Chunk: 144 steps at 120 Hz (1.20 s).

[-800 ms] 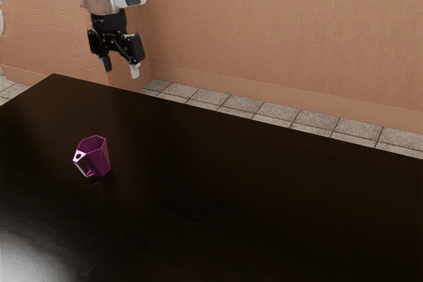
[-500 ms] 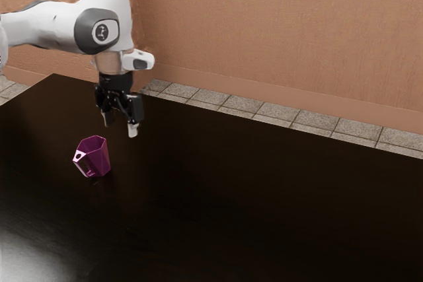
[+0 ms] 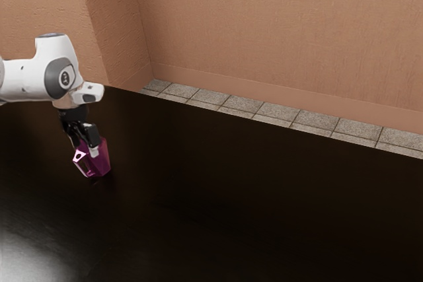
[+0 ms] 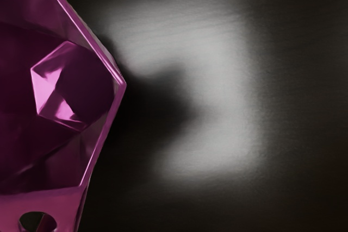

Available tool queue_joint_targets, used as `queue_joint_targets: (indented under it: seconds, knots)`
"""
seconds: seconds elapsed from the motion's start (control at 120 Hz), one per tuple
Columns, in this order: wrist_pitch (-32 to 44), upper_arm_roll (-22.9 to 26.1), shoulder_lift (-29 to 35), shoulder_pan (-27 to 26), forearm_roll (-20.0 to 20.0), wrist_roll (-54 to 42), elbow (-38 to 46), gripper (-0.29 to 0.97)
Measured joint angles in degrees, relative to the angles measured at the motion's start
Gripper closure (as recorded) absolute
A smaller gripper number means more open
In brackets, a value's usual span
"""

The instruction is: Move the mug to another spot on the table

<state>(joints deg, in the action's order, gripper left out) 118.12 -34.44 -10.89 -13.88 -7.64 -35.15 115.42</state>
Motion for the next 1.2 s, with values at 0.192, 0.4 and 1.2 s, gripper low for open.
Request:
queue_joint_targets:
  seconds: [0.192,0.4,1.2]
  knots:
    - [3.01,-1.21,-0.73,0.52,-1.28,-6.83,0.00,0.00]
    - [4.30,-2.72,-2.45,1.29,-5.07,-10.68,0.88,0.00]
    - [7.10,-4.07,-6.02,1.33,-7.67,-13.12,2.56,0.00]
